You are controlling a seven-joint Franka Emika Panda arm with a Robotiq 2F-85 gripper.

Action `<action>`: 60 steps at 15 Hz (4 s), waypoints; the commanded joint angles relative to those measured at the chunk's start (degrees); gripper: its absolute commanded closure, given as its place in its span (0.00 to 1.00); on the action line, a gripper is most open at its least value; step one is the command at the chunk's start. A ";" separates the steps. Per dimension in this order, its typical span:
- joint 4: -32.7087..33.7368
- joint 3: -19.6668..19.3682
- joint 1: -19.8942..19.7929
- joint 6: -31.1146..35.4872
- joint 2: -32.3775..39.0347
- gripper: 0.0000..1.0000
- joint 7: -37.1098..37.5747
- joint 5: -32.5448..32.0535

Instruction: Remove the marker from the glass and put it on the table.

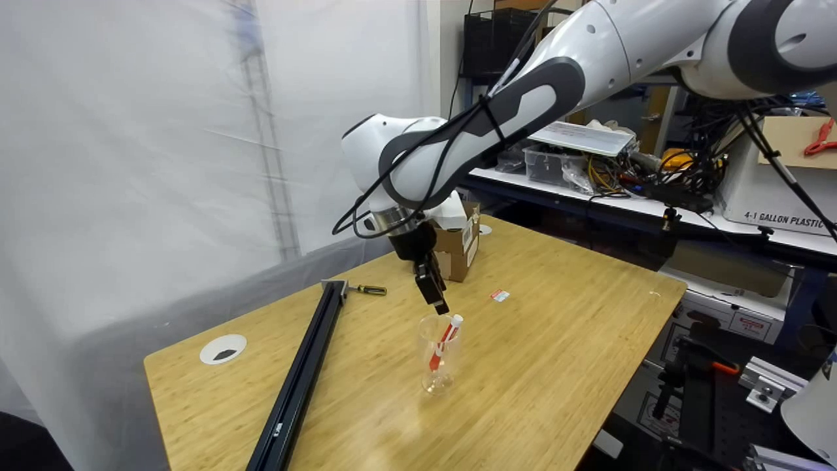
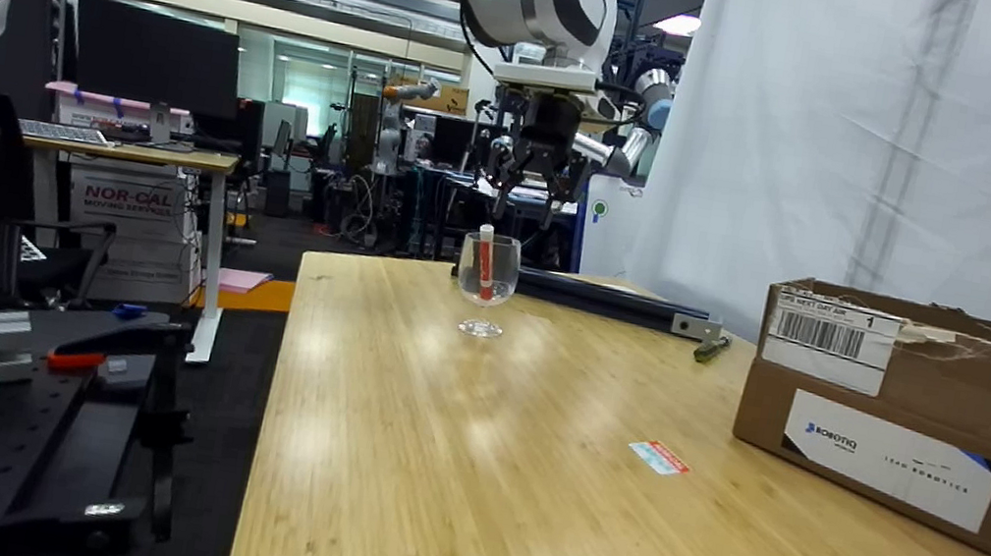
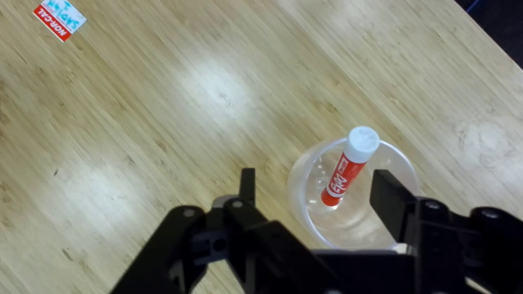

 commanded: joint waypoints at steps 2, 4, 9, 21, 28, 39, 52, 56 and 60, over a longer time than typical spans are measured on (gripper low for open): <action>3.44 -0.61 0.34 -3.47 2.17 0.31 -0.07 -0.22; 4.27 -0.73 0.44 -4.41 3.01 0.30 0.02 -0.24; 7.89 -0.94 1.15 -8.56 6.29 0.32 0.18 -0.59; 20.97 -1.27 5.18 -20.73 13.35 0.56 0.27 -2.04; 25.63 -1.54 5.26 -24.18 16.38 0.39 0.52 -1.53; 31.25 -1.83 5.59 -30.38 20.84 0.64 2.00 -0.85; 34.62 -1.33 6.23 -32.77 22.60 0.95 3.94 -1.27; 35.37 -1.41 6.95 -33.79 21.84 0.95 4.88 -1.55; 36.65 -1.57 8.20 -36.05 20.79 0.95 5.44 -2.14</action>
